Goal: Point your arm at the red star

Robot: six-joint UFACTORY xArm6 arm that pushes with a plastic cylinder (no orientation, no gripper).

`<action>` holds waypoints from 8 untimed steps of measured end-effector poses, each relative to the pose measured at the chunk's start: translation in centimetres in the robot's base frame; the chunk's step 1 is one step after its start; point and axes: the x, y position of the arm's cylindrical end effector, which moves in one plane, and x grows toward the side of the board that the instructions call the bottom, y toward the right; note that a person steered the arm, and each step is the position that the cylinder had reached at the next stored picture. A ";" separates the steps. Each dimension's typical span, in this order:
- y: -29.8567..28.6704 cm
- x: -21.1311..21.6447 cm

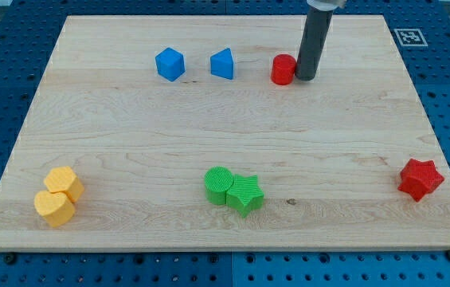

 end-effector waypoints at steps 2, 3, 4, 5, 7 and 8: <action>0.4 5.7; -0.3 6.3; -0.3 10.3; -0.2 14.5; 4.6 23.7; 8.0 26.7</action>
